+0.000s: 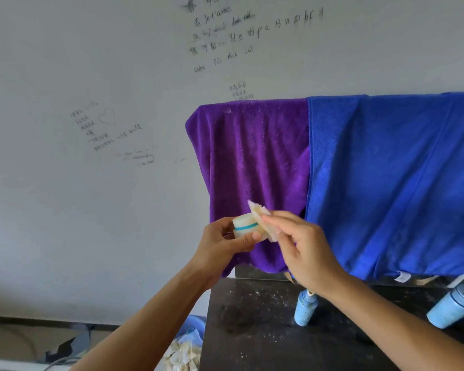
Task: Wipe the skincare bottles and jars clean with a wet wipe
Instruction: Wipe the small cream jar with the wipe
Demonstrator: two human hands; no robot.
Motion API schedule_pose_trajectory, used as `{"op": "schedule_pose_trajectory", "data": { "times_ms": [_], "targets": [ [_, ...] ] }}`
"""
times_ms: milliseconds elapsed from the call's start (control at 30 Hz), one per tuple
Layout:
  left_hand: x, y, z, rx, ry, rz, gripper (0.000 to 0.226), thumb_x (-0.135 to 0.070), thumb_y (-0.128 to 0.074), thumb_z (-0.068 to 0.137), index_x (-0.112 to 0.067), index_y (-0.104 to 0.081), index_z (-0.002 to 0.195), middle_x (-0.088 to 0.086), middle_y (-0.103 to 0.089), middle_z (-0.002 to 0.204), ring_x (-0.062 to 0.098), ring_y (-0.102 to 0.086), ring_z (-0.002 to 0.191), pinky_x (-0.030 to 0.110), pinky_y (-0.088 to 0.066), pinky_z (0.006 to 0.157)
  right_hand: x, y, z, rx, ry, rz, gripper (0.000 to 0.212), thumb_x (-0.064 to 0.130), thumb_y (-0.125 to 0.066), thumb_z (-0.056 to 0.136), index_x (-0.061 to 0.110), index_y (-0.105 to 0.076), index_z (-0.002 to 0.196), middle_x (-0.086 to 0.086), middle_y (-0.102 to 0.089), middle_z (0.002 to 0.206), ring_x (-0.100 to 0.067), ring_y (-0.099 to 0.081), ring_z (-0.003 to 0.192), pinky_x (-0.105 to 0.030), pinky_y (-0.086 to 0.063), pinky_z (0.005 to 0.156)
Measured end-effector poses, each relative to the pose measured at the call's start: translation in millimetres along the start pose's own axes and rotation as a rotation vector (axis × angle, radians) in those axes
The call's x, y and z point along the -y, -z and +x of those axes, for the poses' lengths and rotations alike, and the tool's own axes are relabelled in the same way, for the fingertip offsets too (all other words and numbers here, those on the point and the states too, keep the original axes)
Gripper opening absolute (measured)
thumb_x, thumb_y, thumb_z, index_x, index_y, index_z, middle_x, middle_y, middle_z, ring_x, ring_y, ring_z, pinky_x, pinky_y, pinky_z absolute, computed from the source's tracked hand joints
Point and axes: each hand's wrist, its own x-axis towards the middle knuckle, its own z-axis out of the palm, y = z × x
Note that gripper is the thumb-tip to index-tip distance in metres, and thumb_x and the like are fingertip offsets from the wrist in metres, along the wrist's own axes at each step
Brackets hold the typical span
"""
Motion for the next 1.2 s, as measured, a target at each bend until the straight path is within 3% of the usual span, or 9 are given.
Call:
{"op": "schedule_pose_trajectory", "data": {
  "times_ms": [100,200,267,433,633,800,900,1067,1200],
  "targets": [
    [-3,1,-4,0.116,0.048,-0.053,0.038,-0.018,-0.075,0.079,-0.003,-0.066,0.112,0.015,-0.071,0.107,0.025,-0.067,0.101,0.037,-0.056,0.090,-6,-9,-5,0.043,-0.012,-0.013,0.048,-0.011,-0.044,0.090,0.013,-0.054,0.130,0.015,-0.051,0.136,0.002,-0.047,0.125,-0.019,-0.043,0.102],
    [-5,5,-9,0.196,0.115,-0.210,0.029,0.001,-0.060,0.089,0.000,-0.060,0.118,0.014,-0.071,0.112,0.026,-0.066,0.108,0.034,-0.054,0.093,-14,-5,-3,0.014,-0.086,0.008,0.046,-0.012,-0.044,0.090,0.010,-0.054,0.129,0.028,-0.046,0.129,0.013,-0.047,0.120,-0.006,-0.041,0.093],
    [-5,7,-9,0.161,0.124,-0.222,0.035,0.005,-0.059,0.088,0.002,-0.055,0.122,0.016,-0.070,0.111,0.027,-0.067,0.106,0.032,-0.056,0.088,-13,-4,-2,0.002,-0.090,0.000,0.045,-0.011,-0.044,0.091,0.009,-0.054,0.130,0.024,-0.047,0.130,0.005,-0.049,0.122,-0.005,-0.040,0.093],
    [0,8,-5,0.169,0.076,-0.257,0.053,0.004,-0.067,0.084,-0.008,-0.049,0.132,0.032,-0.060,0.119,0.043,-0.059,0.114,0.043,-0.050,0.097,0,-14,-6,-0.005,0.166,-0.189,0.047,-0.011,-0.043,0.088,0.010,-0.056,0.129,-0.002,-0.051,0.139,-0.010,-0.044,0.132,-0.024,-0.040,0.107],
    [2,7,-6,0.147,0.078,-0.169,0.041,-0.005,-0.069,0.083,-0.009,-0.060,0.123,0.026,-0.062,0.118,0.036,-0.062,0.111,0.044,-0.052,0.096,-16,-3,-4,0.007,0.128,-0.071,0.052,-0.016,-0.046,0.087,0.011,-0.052,0.131,0.010,-0.049,0.139,-0.007,-0.046,0.130,-0.037,-0.049,0.099],
    [2,8,-1,0.131,0.023,-0.169,0.045,-0.002,-0.070,0.081,-0.006,-0.059,0.125,0.032,-0.060,0.118,0.044,-0.059,0.113,0.048,-0.048,0.100,-9,-9,-5,0.030,0.244,-0.132,0.046,-0.016,-0.049,0.086,0.008,-0.059,0.125,-0.002,-0.054,0.136,-0.013,-0.048,0.129,-0.032,-0.045,0.103],
    [-1,7,-3,0.104,0.021,-0.107,0.050,-0.004,-0.074,0.075,-0.007,-0.060,0.123,0.026,-0.064,0.113,0.034,-0.065,0.106,0.039,-0.054,0.093,-17,-4,0,-0.009,0.142,-0.086,0.047,-0.011,-0.045,0.090,0.011,-0.054,0.130,0.008,-0.051,0.137,-0.015,-0.052,0.126,-0.026,-0.047,0.100],
    [-1,6,-2,0.093,0.015,-0.155,0.052,0.000,-0.075,0.073,-0.004,-0.055,0.121,0.021,-0.068,0.111,0.034,-0.066,0.105,0.039,-0.054,0.091,-11,-10,-5,0.048,0.221,-0.103,0.044,-0.015,-0.048,0.086,0.007,-0.061,0.122,-0.001,-0.055,0.135,-0.012,-0.048,0.129,-0.028,-0.043,0.104],
    [-2,7,-1,0.102,0.082,-0.176,0.067,-0.002,-0.078,0.067,-0.021,-0.051,0.126,0.011,-0.066,0.112,0.025,-0.067,0.103,0.036,-0.056,0.085,-23,1,6,-0.009,-0.030,0.040,0.045,-0.017,-0.044,0.088,0.008,-0.060,0.122,0.033,-0.055,0.122,-0.002,-0.056,0.118,-0.009,-0.043,0.094]
  ]
}}
